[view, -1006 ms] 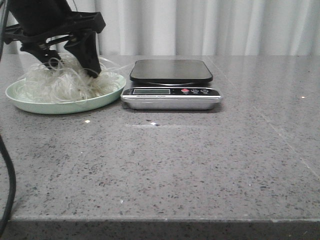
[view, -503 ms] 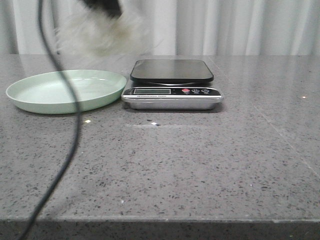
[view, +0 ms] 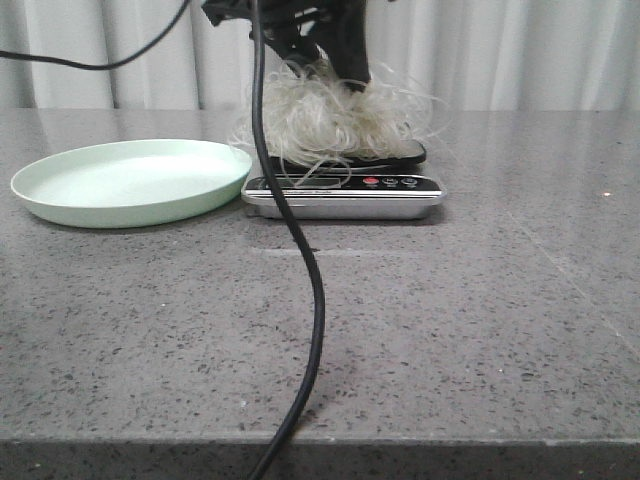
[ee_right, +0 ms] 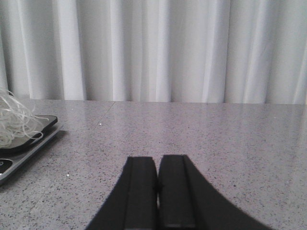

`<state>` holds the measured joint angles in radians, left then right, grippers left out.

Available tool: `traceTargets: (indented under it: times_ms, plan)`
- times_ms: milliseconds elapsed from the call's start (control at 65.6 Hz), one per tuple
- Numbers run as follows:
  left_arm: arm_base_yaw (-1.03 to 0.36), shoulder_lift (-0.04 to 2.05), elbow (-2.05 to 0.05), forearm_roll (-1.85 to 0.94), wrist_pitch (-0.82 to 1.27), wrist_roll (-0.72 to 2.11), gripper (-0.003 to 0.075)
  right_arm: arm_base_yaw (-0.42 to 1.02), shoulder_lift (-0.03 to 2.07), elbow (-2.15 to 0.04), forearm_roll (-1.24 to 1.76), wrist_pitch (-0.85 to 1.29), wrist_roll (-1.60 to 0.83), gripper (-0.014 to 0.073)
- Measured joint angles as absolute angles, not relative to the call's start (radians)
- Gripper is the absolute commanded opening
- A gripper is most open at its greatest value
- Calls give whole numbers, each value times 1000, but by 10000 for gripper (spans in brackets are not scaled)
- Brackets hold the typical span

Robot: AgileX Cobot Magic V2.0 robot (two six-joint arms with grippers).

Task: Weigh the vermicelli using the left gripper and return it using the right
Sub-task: 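Lift the vermicelli with the left gripper and lower it onto the scale, then open the left gripper and raise it off the vermicelli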

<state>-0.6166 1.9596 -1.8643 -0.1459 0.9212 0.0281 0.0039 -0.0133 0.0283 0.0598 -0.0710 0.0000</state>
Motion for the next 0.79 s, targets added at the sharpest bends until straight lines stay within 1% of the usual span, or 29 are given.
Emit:
traceTargets:
  times_ms: [61,76,259,427,564,640,793]
  plan:
    - [-617,1960,-1869,-150,918,28,576,4,-13,28,60,-71,0,167]
    - [-617,1960,-1871,-155,918,28,582,4,-13,28,60,-71,0,167]
    - [-613,1953,-1922,-160,960,24,573,4,-13,28,60,-71,0,167]
    - [-605,1859,-1927,-158,987,22,531,4,-13,28,60,-71,0,167]
    - [-601,1725,-1874,-112,985,22,489,4,-13,28,60,-71,0,167]
    - [-599,1631,-1804,-76,971,22,461,4,-13,28,60,-71,0,167]
    - [-597,1441,-1581,-40,899,22,409,4,-13,28,60,-71,0,167]
